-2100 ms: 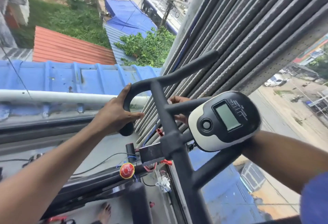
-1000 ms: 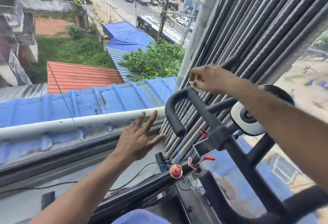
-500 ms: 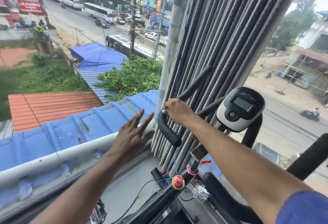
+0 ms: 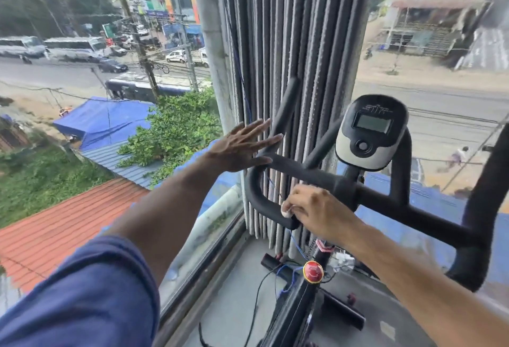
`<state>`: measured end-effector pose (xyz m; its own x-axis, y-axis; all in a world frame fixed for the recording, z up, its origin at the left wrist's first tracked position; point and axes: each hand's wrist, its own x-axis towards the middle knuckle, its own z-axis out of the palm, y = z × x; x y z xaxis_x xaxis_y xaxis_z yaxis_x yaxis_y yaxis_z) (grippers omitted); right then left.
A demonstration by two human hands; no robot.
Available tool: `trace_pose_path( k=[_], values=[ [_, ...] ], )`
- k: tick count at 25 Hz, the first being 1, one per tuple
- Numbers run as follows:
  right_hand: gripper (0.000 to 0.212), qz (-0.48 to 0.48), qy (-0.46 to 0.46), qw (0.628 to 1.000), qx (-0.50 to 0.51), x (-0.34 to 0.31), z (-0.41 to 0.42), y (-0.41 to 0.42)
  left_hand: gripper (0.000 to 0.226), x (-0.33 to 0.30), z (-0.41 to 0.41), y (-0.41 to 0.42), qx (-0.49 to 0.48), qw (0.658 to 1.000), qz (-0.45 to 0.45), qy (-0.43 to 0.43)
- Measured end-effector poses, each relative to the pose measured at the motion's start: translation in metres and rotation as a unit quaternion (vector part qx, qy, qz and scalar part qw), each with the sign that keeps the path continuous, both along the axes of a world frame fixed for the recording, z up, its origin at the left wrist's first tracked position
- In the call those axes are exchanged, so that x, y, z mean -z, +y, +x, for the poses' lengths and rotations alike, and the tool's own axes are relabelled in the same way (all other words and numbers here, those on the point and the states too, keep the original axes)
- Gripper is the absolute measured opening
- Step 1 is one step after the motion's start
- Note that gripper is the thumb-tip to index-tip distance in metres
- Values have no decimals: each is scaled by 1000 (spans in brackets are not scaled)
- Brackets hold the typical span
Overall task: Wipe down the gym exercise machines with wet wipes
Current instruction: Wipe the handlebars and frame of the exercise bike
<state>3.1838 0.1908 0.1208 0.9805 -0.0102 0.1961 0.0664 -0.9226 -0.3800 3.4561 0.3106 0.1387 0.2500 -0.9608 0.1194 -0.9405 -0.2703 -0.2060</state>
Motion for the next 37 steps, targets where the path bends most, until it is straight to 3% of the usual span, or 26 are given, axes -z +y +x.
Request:
trace_pose_path(
  k=[5,10,13,19,23,30,37],
  values=[
    [16,-16,-7,1000,-26,12,-9,3,86,12,22,-37,54,998,-26,-16],
    [19,7,14,1000,-21,10,22,16,89,-9,37,-80,101,988,-47,-107],
    [18,-44,46,998,-4,5,12,18,96,-1,46,-85,110,984,-58,-131],
    [20,-28,65,997,1,-9,8,16,118,-18,46,-108,107,985,-97,-95],
    [16,0,44,999,-3,-1,33,23,116,-6,45,-106,108,985,-123,-45],
    [25,-64,59,996,-20,-4,0,8,109,1,47,-103,113,985,-128,-24],
    [17,17,74,997,-1,-1,63,32,104,0,46,-101,111,986,-117,-34]
  ],
)
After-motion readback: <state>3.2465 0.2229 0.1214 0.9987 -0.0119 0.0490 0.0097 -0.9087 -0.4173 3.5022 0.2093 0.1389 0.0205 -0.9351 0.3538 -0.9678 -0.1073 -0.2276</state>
